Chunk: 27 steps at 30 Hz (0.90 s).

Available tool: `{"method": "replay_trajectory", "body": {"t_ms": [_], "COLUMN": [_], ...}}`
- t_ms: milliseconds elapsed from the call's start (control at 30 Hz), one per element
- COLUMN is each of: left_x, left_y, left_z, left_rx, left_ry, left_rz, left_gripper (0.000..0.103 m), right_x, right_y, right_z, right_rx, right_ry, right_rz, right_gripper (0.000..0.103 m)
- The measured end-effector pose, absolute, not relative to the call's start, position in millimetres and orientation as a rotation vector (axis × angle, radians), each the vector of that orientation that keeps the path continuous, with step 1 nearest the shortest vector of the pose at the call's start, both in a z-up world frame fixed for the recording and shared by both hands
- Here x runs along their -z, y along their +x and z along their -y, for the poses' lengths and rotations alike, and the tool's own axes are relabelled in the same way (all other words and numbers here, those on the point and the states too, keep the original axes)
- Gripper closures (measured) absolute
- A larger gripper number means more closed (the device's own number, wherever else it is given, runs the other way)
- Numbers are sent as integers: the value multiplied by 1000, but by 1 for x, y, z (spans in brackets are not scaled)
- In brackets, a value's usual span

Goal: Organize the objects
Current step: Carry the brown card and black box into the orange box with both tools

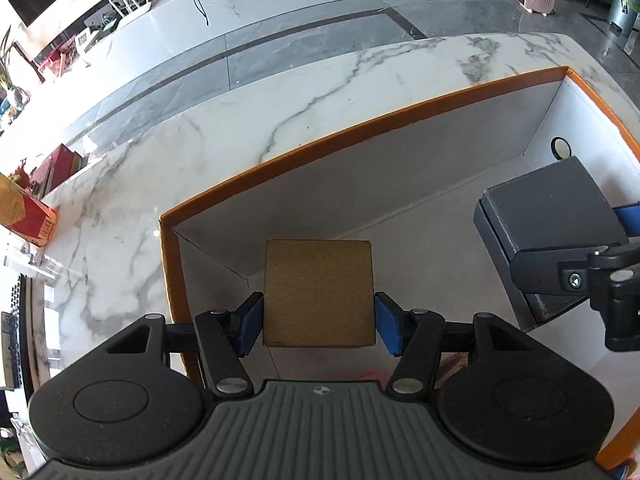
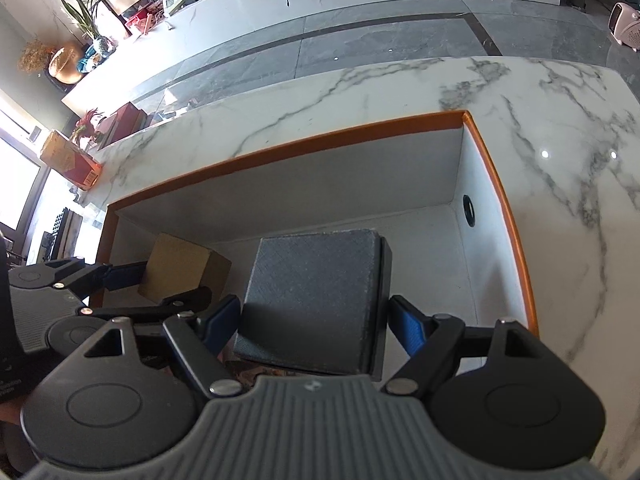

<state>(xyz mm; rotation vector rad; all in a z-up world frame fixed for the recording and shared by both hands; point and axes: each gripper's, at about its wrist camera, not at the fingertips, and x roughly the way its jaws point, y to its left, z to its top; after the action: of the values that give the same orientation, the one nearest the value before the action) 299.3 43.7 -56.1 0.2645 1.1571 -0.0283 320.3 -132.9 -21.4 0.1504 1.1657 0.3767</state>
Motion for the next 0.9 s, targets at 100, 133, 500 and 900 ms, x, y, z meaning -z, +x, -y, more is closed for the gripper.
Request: {"method": "replay_trajectory", "body": {"t_ms": [100,133,500,900], "left_x": [58,58,42,39], "left_y": [301,302,305,283], "left_z": [-41,-41,-64,-61], "left_rx": [21,26,77,180], "left_ry": [288,287,133,166], "left_rz": [-1157,-1157,-1146,-1180], "left_gripper": [35,34,31,65], "right_x": [24,24,31,38], "right_y": [322,323,327,335], "right_z": [129,128,122,98], "right_rx": [-381,-384,-393,-379], "right_ry": [138,136,114,76], "right_rz": [-1165,-1165,-1180,-1201], "right_gripper": [22,22,22,22]}}
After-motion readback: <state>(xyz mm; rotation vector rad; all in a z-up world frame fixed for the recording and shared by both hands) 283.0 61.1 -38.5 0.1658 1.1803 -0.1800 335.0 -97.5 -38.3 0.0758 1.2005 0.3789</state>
